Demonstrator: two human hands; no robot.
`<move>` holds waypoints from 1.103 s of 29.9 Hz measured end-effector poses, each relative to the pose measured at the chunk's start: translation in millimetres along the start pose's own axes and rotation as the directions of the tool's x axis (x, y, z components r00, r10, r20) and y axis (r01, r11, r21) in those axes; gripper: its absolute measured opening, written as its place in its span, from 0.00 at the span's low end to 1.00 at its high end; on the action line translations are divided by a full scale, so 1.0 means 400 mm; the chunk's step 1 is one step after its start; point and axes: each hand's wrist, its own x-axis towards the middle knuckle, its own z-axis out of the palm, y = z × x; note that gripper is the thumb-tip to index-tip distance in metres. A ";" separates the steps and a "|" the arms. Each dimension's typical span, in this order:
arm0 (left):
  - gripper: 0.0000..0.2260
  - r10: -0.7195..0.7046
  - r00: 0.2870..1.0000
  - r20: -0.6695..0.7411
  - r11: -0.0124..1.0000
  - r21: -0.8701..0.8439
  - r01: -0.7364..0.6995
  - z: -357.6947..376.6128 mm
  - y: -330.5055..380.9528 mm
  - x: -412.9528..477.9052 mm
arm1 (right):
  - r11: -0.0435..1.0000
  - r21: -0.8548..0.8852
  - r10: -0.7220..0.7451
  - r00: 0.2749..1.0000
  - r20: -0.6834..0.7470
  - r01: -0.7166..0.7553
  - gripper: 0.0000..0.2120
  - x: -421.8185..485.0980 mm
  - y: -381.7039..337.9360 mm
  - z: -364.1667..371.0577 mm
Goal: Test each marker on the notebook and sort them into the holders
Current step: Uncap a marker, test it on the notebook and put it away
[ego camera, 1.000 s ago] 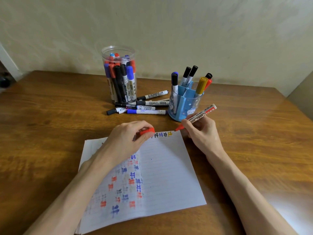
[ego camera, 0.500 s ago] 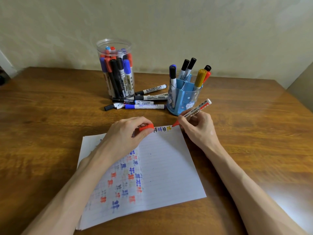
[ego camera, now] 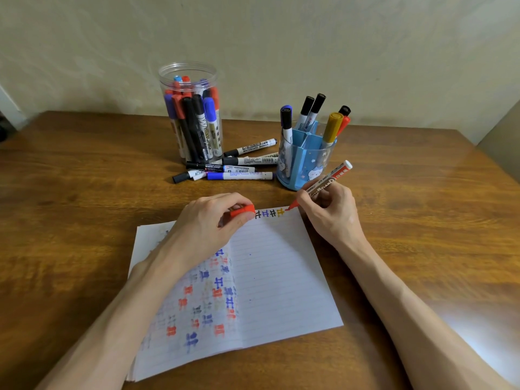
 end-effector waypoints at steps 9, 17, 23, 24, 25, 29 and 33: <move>0.15 0.017 1.000 -0.007 1.000 -0.001 -0.017 0.001 -0.001 0.003 | 1.000 -0.013 -0.028 0.998 0.051 0.029 0.05 -0.004 -0.006 0.004; 0.16 0.018 1.000 -0.002 1.000 -0.012 -0.018 0.003 -0.006 0.002 | 1.000 0.015 0.013 1.000 -0.022 -0.013 0.07 0.000 -0.002 -0.001; 0.14 0.016 1.000 -0.003 1.000 -0.013 -0.016 0.002 -0.007 0.001 | 1.000 0.012 0.019 1.000 0.016 -0.019 0.07 -0.003 -0.005 0.003; 0.14 0.015 1.000 -0.002 1.000 -0.012 -0.015 0.002 -0.006 0.001 | 1.000 0.000 0.016 1.000 0.024 -0.016 0.06 -0.003 -0.005 0.004; 0.14 0.013 1.000 -0.002 1.000 -0.012 -0.013 0.002 -0.006 0.001 | 1.000 -0.011 0.014 0.999 0.033 -0.013 0.06 -0.003 -0.006 0.003; 0.13 0.013 1.000 -0.003 1.000 -0.008 -0.013 0.003 -0.005 0.002 | 0.999 -0.045 0.009 0.999 0.042 -0.007 0.07 -0.004 -0.012 0.002; 0.12 0.011 1.000 -0.001 1.000 0.003 -0.011 0.002 -0.004 0.002 | 0.998 0.003 0.064 0.998 -0.010 -0.064 0.06 0.000 -0.006 0.000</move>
